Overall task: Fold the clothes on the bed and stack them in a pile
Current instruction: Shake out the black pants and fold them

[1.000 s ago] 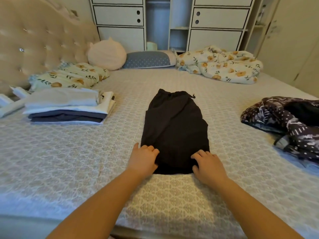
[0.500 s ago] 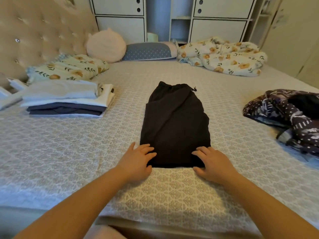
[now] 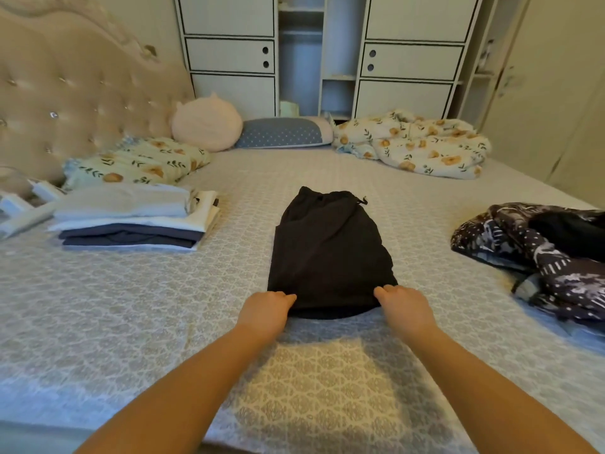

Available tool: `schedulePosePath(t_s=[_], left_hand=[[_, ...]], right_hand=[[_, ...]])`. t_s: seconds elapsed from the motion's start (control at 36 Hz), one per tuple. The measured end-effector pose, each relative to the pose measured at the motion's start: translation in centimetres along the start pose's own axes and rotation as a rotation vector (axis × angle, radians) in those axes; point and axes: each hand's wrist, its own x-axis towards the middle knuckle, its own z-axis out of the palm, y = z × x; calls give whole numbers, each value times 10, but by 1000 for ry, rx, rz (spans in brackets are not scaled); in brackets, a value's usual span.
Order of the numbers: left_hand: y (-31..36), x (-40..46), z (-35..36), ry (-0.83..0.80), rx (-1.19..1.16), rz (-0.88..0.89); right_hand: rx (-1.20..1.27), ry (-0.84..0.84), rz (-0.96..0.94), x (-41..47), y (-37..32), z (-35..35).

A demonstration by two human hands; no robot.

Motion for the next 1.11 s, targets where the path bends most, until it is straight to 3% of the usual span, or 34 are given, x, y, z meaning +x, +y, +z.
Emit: schedulePosePath(t_s=[0.11, 0.25, 0.33, 0.44, 0.53, 0.64, 0.72, 0.81, 0.86, 0.89, 0.97, 1.11], left_hand=[[-3, -4, -18, 71, -90, 57], [4, -18, -31, -44, -244, 113], [4, -28, -42, -211, -284, 175], [1, -39, -62, -506, -380, 245], [1, -43, -70, -709, -517, 241], [-7, -39, -66, -887, -793, 181], [-13, -29, -54, -612, -906, 60], [-8, -13, -29, -94, -876, -194], [0, -10, -16, 125, -1031, -381], [4, -10, -9, 151, -1105, -445], [14, -12, 9, 55, -1201, -510], [18, -17, 21, 89, -984, -435]], right_hand=[[-55, 109, 67, -13, 27, -18], [108, 4, 38, -33, 41, -22], [301, -166, 29, -44, 48, -25], [638, -540, 69, -52, 59, -46], [729, -825, 83, -56, 63, -56], [916, -944, 124, -58, 69, -53], [1081, -846, 179, -56, 72, -41], [1083, -368, 369, -46, 69, -16], [1110, -108, 553, -42, 62, -1], [1162, -87, 621, -43, 58, 5], [1200, -254, 654, -50, 44, 18], [1065, -188, 584, -55, 31, 32]])
